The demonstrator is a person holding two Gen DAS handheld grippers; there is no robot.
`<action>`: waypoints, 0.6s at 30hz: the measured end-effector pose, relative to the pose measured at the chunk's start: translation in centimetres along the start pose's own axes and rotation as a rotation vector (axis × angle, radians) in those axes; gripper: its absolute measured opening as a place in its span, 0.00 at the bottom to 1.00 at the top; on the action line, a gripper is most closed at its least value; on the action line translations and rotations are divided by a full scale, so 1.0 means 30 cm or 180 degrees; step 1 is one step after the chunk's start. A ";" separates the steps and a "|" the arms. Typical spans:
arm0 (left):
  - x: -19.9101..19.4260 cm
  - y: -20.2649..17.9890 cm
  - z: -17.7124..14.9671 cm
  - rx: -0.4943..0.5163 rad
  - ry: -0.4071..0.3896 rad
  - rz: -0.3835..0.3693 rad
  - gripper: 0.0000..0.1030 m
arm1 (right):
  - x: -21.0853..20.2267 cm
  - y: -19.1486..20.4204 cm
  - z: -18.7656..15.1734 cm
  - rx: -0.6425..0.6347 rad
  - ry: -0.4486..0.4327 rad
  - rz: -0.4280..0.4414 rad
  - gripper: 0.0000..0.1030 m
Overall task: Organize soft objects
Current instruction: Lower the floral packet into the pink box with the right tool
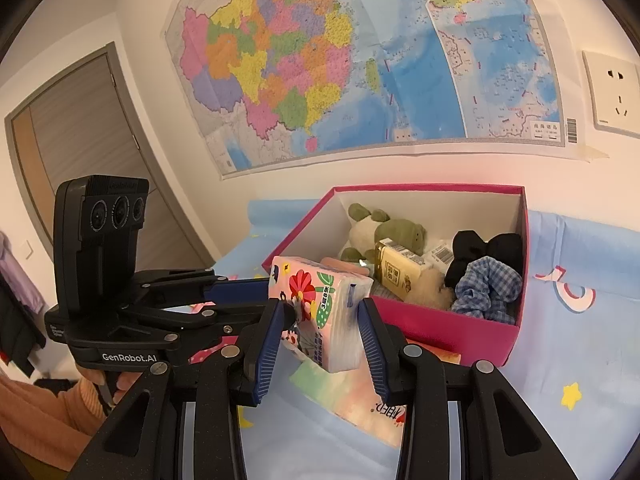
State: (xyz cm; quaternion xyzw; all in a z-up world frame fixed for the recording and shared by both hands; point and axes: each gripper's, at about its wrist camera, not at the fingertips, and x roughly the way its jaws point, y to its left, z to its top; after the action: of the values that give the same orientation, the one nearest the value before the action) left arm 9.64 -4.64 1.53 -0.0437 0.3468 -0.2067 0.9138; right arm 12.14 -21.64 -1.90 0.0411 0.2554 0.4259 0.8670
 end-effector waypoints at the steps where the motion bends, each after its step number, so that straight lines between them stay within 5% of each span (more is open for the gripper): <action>1: -0.001 0.000 0.000 -0.0001 -0.0001 0.0000 0.35 | 0.000 0.000 0.001 0.0002 -0.0002 -0.0001 0.38; 18: 0.019 0.020 0.031 -0.0006 0.0001 0.0029 0.35 | 0.018 -0.013 0.037 0.0002 -0.0015 -0.0002 0.38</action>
State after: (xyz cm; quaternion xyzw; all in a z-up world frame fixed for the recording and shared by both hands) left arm 10.84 -4.39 1.77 -0.0429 0.3474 -0.2021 0.9147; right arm 13.22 -21.32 -1.28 0.0423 0.2535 0.4254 0.8678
